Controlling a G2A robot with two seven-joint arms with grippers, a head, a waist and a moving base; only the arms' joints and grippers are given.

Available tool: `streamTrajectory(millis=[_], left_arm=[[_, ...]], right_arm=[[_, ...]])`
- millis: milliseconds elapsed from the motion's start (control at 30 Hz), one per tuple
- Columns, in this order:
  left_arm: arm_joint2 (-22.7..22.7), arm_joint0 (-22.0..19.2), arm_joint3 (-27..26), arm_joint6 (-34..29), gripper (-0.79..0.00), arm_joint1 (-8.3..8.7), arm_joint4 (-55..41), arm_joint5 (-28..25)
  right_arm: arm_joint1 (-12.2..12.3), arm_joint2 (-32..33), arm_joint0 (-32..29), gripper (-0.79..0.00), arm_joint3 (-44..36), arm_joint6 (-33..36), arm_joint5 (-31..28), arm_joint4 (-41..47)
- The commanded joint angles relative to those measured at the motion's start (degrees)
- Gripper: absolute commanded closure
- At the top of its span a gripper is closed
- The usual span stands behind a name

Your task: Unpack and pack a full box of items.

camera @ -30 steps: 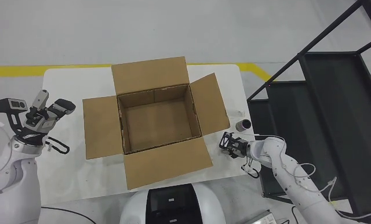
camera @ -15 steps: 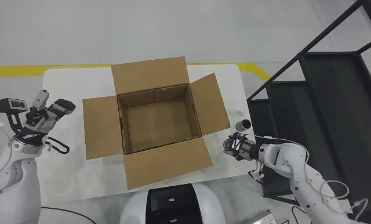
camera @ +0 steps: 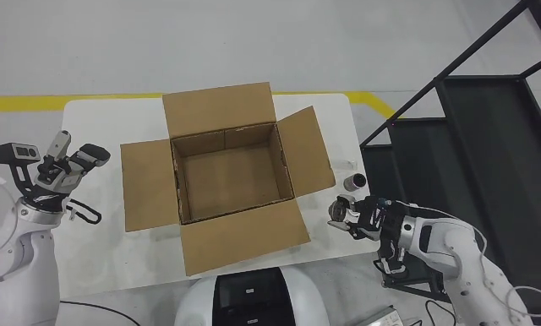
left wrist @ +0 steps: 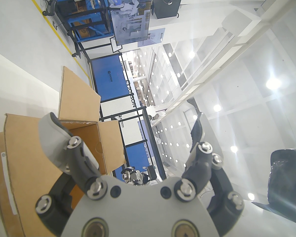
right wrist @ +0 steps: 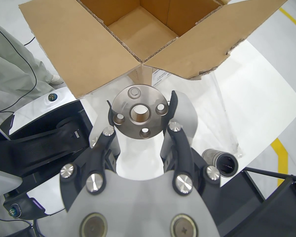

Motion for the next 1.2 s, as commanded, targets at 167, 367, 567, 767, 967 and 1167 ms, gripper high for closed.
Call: streamTrajectory(millis=[167,367,567,767,967,1167], left_arm=[[0.0,0.0,0.0,0.0,-0.785,0.0,0.0,0.0],[0.0,0.0,0.0,0.0,-0.785,0.0,0.0,0.0],[0.0,0.0,0.0,0.0,-0.785,0.0,0.0,0.0],[0.0,0.0,0.0,0.0,-0.785,0.0,0.0,0.0],[0.0,0.0,0.0,0.0,-0.785,0.0,0.0,0.0],[0.0,0.0,0.0,0.0,-0.785,0.0,0.0,0.0]], right_arm=[[0.0,0.0,0.0,0.0,0.0,0.1,0.0,0.0],[0.0,0.0,0.0,0.0,0.0,0.1,0.0,0.0],[-0.1,-2.4,2.7,0.0,-3.4,-0.5,-0.2,-0.1],[-0.3,-9.1,11.0,0.0,-6.2,3.5,0.5,-0.1],[-1.1,-19.1,21.2,0.0,-4.4,11.0,2.7,1.8],[-2.0,-25.5,28.1,0.0,-2.1,12.6,4.6,1.6]])
